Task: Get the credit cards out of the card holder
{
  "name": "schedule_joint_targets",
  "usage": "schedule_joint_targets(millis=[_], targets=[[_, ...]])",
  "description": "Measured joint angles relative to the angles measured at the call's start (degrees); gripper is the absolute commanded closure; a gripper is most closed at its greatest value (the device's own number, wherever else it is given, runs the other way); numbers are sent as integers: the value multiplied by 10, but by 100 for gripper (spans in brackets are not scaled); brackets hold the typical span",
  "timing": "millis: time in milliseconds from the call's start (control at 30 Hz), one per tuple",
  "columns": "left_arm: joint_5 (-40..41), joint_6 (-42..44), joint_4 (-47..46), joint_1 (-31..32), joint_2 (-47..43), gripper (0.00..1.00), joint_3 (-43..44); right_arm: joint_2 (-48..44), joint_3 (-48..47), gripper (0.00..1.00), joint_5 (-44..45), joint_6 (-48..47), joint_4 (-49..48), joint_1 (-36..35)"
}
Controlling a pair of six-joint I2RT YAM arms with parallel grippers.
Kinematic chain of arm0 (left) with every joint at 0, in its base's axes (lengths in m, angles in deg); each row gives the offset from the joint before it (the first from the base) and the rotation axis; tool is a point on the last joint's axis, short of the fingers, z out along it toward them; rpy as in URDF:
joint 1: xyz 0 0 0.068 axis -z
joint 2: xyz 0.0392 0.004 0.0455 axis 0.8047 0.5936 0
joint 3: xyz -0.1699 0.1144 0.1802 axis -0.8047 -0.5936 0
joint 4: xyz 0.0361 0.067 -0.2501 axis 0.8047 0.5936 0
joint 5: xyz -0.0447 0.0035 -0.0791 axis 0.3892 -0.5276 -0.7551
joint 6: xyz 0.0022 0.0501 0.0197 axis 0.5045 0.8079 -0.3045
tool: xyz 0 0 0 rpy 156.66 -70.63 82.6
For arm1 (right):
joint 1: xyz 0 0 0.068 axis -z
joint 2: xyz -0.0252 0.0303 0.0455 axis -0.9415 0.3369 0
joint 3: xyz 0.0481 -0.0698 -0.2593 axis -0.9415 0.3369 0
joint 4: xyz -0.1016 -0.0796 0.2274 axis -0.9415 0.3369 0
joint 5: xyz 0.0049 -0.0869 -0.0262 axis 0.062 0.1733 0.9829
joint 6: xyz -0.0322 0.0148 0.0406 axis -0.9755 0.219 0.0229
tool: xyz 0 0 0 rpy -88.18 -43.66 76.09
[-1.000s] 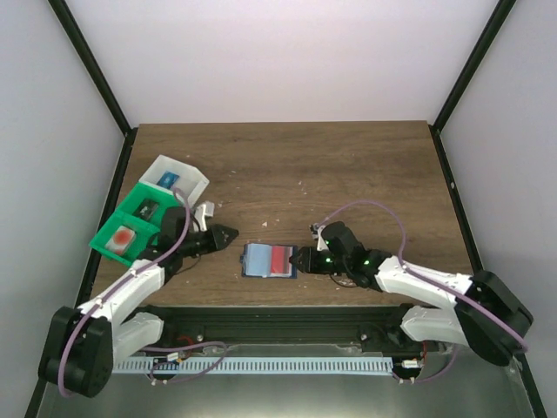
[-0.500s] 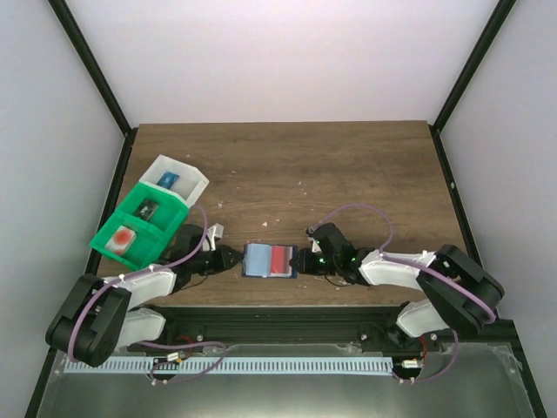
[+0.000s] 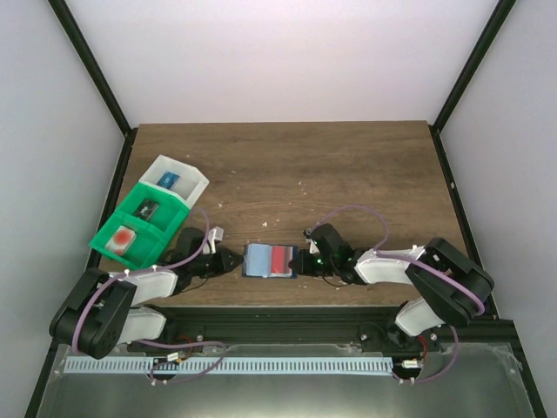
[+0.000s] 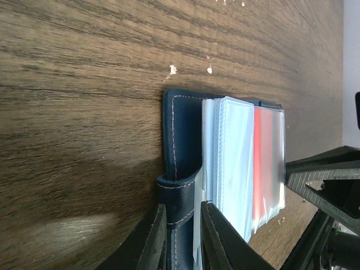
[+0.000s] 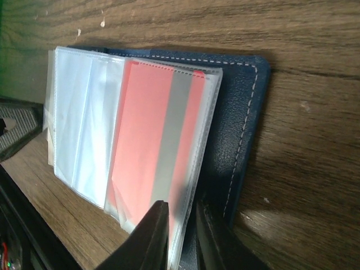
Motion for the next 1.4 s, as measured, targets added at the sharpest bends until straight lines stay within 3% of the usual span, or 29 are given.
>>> schedule_joint_targets(millis=[233,567,733,833,933,1067,1400], targets=[[-4,-3,-5,1,10,80,0,7,0,99,-8,-2,-6,0],[-13,-17,-9,7,14,80,-2,-14,0,100,5,-10,9,0],[-19,-25,-12,10,14,80,-2,-28,-3,91,16,-17,26,0],[-20,-32,-18,14,14,79,-4,-29,-5,99,21,-20,27,0],[-21,-38,-25,18,14,79,-7,-29,-5,99,18,-26,27,1],[-22,-45,-34,25,14,78,-9,-29,-5,88,14,-29,27,1],[-22,-51,-40,30,22,78,-9,-53,-7,96,1,-29,19,1]])
